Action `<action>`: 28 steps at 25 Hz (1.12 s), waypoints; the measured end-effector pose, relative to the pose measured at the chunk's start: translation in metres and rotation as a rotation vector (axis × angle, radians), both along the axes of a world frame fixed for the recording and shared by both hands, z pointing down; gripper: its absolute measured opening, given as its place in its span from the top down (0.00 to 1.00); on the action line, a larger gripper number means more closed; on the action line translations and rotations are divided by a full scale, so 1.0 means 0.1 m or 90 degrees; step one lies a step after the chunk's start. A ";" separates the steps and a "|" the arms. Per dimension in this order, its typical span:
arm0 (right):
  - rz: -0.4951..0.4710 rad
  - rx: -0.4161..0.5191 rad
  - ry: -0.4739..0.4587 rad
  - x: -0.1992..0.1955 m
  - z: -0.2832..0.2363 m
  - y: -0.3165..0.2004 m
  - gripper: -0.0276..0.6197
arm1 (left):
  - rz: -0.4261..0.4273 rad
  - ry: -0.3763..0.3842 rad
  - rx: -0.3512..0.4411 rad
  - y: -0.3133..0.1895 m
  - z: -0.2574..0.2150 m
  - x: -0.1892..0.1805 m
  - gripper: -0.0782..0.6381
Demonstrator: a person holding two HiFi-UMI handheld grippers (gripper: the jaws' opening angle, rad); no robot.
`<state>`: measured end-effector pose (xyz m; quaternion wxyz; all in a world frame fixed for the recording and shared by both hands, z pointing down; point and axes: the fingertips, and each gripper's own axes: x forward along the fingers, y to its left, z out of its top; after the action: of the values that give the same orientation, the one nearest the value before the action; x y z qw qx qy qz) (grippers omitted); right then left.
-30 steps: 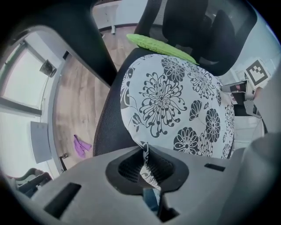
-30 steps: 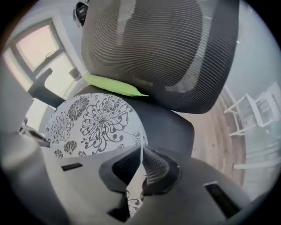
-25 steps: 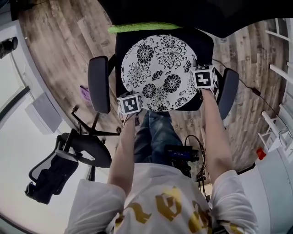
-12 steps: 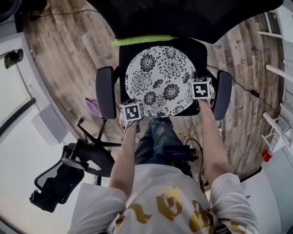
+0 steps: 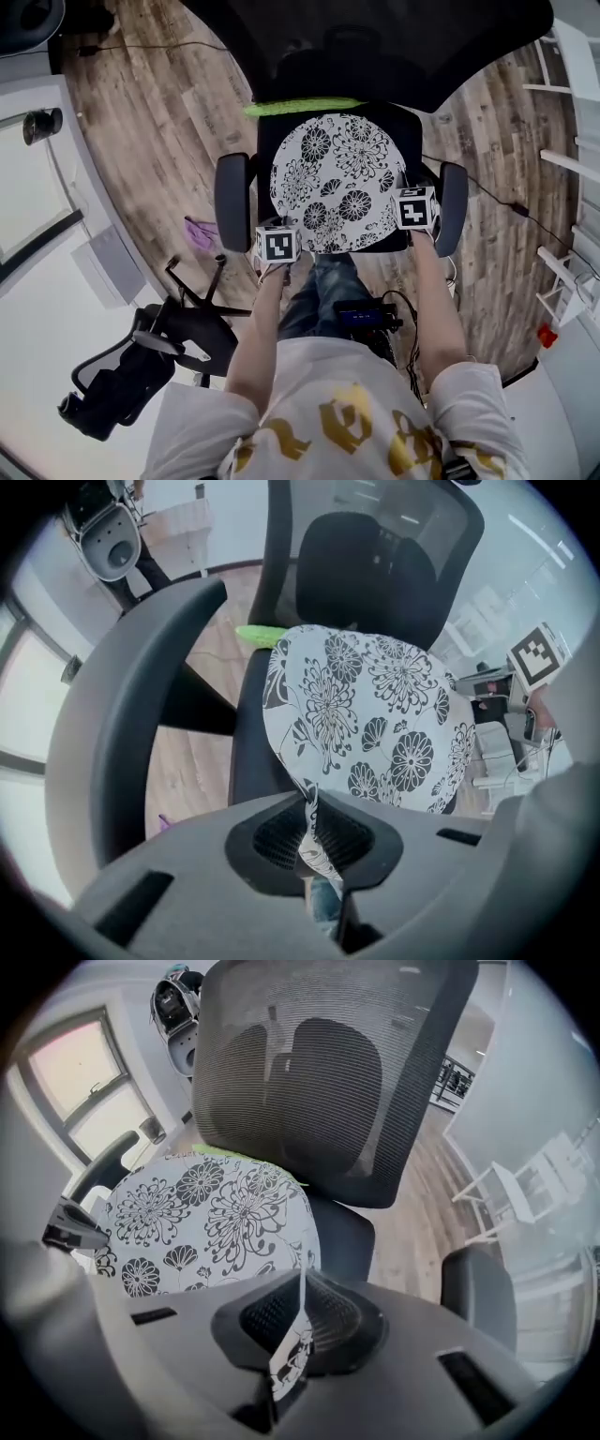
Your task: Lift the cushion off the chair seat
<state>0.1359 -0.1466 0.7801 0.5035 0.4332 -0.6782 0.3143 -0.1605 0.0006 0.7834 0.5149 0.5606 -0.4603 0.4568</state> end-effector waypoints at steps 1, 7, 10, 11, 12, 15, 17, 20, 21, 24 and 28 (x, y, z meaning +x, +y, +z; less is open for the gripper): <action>-0.004 -0.002 0.003 0.00 -0.03 0.01 0.93 | 0.002 0.000 0.004 -0.03 -0.06 0.00 0.86; 0.004 0.007 0.000 0.03 -0.19 0.02 0.93 | -0.018 -0.008 0.000 -0.11 -0.21 -0.12 0.86; 0.004 0.021 -0.009 0.04 -0.32 -0.01 0.93 | -0.017 -0.010 0.007 -0.17 -0.27 -0.13 0.86; 0.000 0.026 -0.010 0.04 -0.36 0.00 0.93 | -0.020 -0.011 0.009 -0.18 -0.28 -0.13 0.86; -0.008 0.031 -0.008 0.04 -0.40 0.01 0.93 | -0.028 -0.012 0.010 -0.19 -0.30 -0.15 0.86; -0.040 0.047 0.014 0.05 -0.49 0.04 0.93 | -0.062 -0.008 0.011 -0.21 -0.34 -0.21 0.86; -0.041 0.056 0.016 0.07 -0.55 0.04 0.93 | -0.071 -0.006 0.016 -0.26 -0.37 -0.23 0.86; -0.016 0.046 -0.007 0.09 -0.63 0.09 0.93 | -0.066 -0.008 0.026 -0.28 -0.46 -0.24 0.86; -0.006 0.046 -0.013 0.11 -0.66 0.12 0.93 | -0.064 -0.008 0.029 -0.29 -0.49 -0.23 0.86; 0.019 0.057 -0.017 0.17 -0.79 0.16 0.93 | -0.060 -0.007 0.044 -0.32 -0.61 -0.23 0.86; 0.020 0.079 -0.010 0.23 -0.96 0.23 0.93 | 0.008 -0.021 0.073 -0.38 -0.75 -0.19 0.86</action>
<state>0.1589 -0.1238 0.6838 0.4655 0.4715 -0.6935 0.2828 -0.1797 -0.0373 0.7080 0.4714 0.5843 -0.4910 0.4420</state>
